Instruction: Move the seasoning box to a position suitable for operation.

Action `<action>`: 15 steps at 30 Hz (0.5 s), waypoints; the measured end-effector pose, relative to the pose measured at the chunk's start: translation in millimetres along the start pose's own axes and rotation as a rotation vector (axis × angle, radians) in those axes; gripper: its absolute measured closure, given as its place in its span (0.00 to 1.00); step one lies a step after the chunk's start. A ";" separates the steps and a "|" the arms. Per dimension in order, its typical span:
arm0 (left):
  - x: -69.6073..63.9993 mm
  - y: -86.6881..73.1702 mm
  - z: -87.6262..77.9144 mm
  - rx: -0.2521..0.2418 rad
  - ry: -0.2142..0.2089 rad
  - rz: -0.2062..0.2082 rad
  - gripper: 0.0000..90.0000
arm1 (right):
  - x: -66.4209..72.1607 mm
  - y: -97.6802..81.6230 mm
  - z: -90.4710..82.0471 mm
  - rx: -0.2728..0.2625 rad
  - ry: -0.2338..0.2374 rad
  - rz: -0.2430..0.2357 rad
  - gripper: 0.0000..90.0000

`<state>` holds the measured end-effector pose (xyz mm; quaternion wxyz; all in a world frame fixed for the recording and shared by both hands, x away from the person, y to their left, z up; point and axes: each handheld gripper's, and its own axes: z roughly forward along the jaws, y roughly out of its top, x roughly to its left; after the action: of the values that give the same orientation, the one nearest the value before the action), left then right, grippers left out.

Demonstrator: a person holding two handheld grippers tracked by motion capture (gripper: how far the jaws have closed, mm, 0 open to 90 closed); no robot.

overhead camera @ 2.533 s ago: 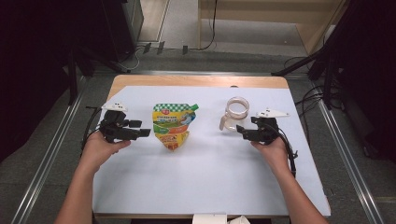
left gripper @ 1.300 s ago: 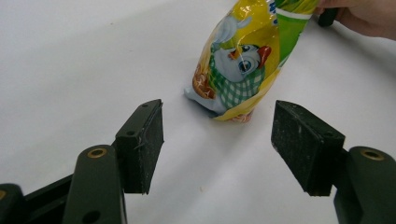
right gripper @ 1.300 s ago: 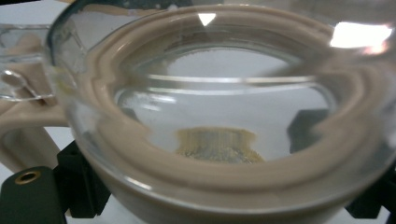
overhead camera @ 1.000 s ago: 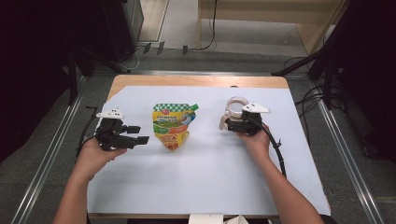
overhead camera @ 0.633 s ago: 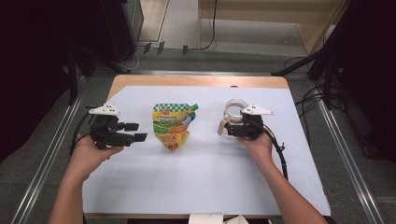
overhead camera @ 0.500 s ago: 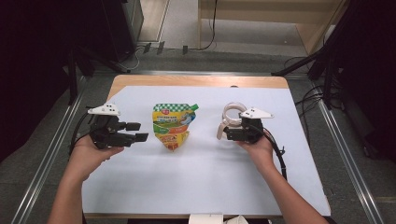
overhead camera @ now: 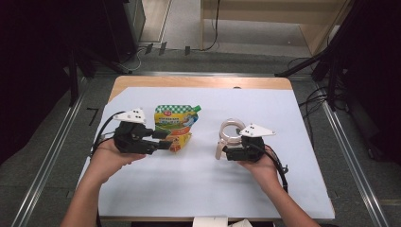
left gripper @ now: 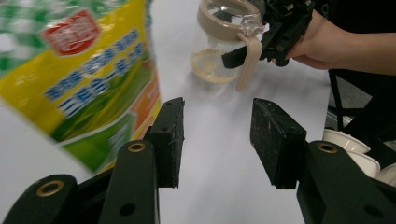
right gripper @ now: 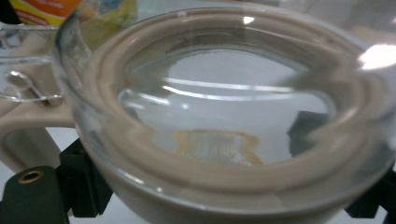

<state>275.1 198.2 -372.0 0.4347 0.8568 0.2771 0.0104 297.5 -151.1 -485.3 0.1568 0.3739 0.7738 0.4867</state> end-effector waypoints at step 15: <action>-20.8 13.6 42.5 0.026 -0.012 0.089 0.72 | 34.0 -18.6 4.8 0.026 0.055 -0.028 0.13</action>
<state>274.8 150.4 -383.6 0.4242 0.8740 0.2362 0.0210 269.6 -127.8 -499.7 0.1374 0.3512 0.7893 0.4846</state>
